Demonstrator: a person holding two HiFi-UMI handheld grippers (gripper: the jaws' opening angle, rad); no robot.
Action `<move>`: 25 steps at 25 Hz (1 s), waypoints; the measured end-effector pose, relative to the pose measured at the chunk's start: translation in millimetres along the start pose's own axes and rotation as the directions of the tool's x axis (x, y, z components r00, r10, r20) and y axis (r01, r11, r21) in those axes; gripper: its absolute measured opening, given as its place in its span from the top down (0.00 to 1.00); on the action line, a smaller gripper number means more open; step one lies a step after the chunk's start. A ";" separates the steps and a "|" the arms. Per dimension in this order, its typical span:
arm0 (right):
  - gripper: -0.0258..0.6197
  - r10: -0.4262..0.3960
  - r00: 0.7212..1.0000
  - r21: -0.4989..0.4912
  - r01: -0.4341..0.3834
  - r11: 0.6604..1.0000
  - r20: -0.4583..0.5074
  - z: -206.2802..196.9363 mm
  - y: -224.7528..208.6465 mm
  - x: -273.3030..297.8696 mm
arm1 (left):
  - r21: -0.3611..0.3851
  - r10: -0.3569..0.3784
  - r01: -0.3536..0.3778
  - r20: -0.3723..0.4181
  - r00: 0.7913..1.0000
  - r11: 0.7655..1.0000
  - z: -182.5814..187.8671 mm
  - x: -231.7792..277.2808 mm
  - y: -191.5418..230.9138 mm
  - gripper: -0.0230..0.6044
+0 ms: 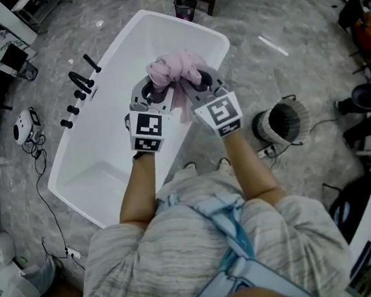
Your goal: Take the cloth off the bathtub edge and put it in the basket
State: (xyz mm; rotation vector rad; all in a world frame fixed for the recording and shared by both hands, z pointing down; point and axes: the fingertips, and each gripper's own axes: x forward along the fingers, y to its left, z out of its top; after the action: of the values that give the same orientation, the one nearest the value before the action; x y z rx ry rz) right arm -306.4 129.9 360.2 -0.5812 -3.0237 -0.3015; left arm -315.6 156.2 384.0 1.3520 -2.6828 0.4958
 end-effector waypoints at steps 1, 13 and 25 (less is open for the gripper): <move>0.88 -0.014 1.000 0.011 0.014 1.000 0.026 10.0 -4.2 -3.1 | 0.000 0.002 -0.002 0.024 1.000 1.000 10.7 -0.8 0.8 0.75; 0.88 -0.110 0.984 0.077 0.100 0.992 0.141 55.1 -46.0 -35.5 | 0.006 -0.017 0.016 0.147 0.989 1.000 80.9 2.9 -9.5 0.75; 0.88 -0.138 0.974 0.092 0.123 0.988 0.179 70.4 -44.6 -47.3 | 0.037 -0.029 0.023 0.181 0.983 0.999 96.4 -6.7 -13.9 0.75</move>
State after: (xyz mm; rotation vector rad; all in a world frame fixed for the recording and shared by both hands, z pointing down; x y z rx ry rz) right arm -279.8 86.3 279.2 -0.4272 -3.2420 -0.1365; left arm -294.8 122.0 295.0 1.5090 -2.8067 0.4389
